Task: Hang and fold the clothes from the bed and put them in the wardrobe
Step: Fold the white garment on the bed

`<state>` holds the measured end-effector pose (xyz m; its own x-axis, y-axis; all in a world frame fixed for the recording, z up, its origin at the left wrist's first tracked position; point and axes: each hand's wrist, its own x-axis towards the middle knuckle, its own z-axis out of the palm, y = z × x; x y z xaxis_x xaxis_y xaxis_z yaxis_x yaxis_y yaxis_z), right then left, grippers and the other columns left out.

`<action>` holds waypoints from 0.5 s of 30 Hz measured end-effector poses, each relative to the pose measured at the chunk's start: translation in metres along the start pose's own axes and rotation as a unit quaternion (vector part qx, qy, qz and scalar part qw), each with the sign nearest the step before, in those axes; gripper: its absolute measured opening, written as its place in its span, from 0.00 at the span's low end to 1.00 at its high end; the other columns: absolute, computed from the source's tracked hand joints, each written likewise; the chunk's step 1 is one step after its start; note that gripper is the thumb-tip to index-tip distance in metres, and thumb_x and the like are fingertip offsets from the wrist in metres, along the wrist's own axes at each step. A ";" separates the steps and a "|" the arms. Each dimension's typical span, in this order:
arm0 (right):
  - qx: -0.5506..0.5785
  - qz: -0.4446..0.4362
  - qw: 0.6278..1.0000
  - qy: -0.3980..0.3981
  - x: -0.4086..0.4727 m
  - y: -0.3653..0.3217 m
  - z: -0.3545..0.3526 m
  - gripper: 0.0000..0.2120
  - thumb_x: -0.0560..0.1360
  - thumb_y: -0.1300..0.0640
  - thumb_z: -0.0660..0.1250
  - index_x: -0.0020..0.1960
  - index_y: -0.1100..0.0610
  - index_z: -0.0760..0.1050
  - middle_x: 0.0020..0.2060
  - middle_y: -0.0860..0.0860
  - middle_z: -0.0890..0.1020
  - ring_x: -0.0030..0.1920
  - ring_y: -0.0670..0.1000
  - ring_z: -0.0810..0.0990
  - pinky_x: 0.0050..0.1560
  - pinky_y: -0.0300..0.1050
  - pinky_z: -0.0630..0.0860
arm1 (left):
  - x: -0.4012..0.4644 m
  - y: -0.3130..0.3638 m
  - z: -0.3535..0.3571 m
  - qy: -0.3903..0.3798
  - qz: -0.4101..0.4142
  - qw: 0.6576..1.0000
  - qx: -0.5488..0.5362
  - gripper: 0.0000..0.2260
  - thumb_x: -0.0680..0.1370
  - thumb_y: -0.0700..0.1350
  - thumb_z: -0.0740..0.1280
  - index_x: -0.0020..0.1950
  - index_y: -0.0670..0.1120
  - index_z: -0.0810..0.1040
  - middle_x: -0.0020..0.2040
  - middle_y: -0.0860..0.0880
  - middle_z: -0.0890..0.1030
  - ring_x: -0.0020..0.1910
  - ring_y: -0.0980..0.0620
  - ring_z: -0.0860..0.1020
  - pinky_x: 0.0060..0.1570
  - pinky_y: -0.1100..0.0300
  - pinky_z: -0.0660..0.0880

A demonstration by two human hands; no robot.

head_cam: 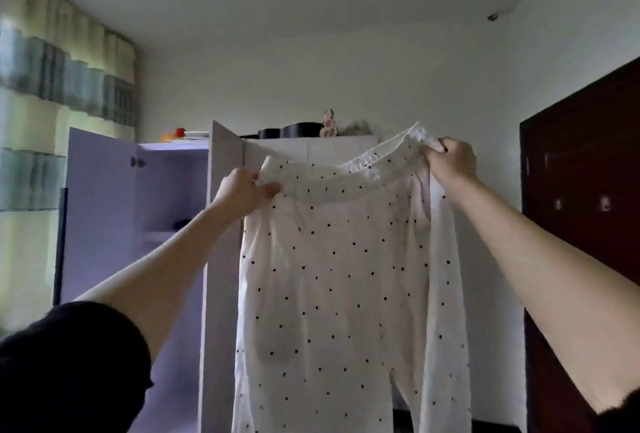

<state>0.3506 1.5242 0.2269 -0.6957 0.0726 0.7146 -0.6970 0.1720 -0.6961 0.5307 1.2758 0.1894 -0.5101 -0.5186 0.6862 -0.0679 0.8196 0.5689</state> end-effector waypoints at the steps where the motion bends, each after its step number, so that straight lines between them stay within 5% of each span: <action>1: -0.020 0.030 0.999 -0.034 0.001 0.018 -0.003 0.13 0.73 0.59 0.67 0.31 0.56 0.70 0.30 0.53 0.74 0.39 0.56 0.75 0.39 0.47 0.69 | -0.001 -0.007 0.016 -0.025 -0.012 0.999 0.041 0.14 0.74 0.53 0.69 0.47 0.41 0.79 0.44 0.43 0.79 0.42 0.44 0.75 0.40 0.56 0.72; 5: -0.107 0.154 0.972 -0.144 0.001 0.095 -0.012 0.07 0.71 0.66 0.65 0.35 0.61 0.71 0.35 0.58 0.76 0.36 0.54 0.75 0.41 0.48 0.73 | -0.006 -0.031 0.101 -0.106 -0.048 0.987 0.113 0.16 0.74 0.53 0.69 0.51 0.40 0.78 0.47 0.42 0.78 0.43 0.44 0.73 0.40 0.57 0.70; 10: -0.142 0.217 0.955 -0.142 -0.006 0.185 -0.019 0.05 0.75 0.65 0.63 0.49 0.64 0.75 0.42 0.58 0.77 0.43 0.56 0.76 0.44 0.47 0.73 | -0.022 -0.041 0.195 -0.126 -0.094 0.987 0.041 0.14 0.74 0.49 0.69 0.35 0.41 0.73 0.38 0.44 0.76 0.39 0.44 0.74 0.33 0.59 0.68; 15: -0.118 0.201 0.967 -0.104 -0.012 0.223 -0.025 0.12 0.76 0.62 0.62 0.35 0.59 0.67 0.32 0.53 0.70 0.35 0.52 0.69 0.31 0.42 0.63 | -0.020 -0.040 0.228 -0.115 -0.082 0.990 0.010 0.16 0.75 0.48 0.68 0.31 0.46 0.67 0.32 0.50 0.70 0.31 0.53 0.67 0.27 0.61 0.61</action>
<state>0.2077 1.5863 0.0647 -0.9394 -0.0142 0.3424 -0.3202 0.3927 -0.8621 0.3479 1.3096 0.0493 -0.6722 -0.5779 0.4628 -0.1814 0.7346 0.6538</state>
